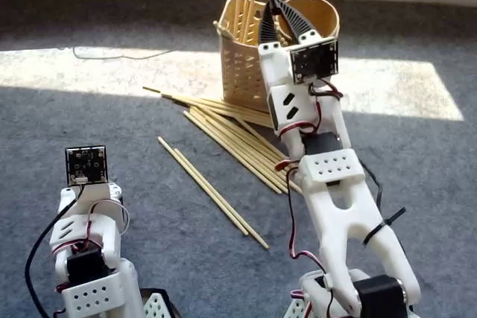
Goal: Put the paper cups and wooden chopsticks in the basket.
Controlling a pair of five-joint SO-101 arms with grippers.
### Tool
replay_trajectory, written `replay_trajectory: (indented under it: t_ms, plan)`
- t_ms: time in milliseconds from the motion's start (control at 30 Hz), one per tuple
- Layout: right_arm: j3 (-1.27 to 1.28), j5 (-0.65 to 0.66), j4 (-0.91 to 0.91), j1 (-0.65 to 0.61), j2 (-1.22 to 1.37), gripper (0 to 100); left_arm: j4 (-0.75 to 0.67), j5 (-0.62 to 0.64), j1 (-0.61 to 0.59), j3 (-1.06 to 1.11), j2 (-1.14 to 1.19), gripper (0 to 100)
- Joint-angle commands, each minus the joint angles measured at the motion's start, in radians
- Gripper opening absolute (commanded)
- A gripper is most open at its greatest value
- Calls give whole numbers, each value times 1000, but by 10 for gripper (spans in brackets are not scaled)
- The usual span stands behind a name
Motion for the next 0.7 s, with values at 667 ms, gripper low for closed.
replay_trajectory:
  t_ms: [667]
  plan:
    - [-5, 15, 661, -87, -344, 6, -18, -3, -5, 18, -5, 8]
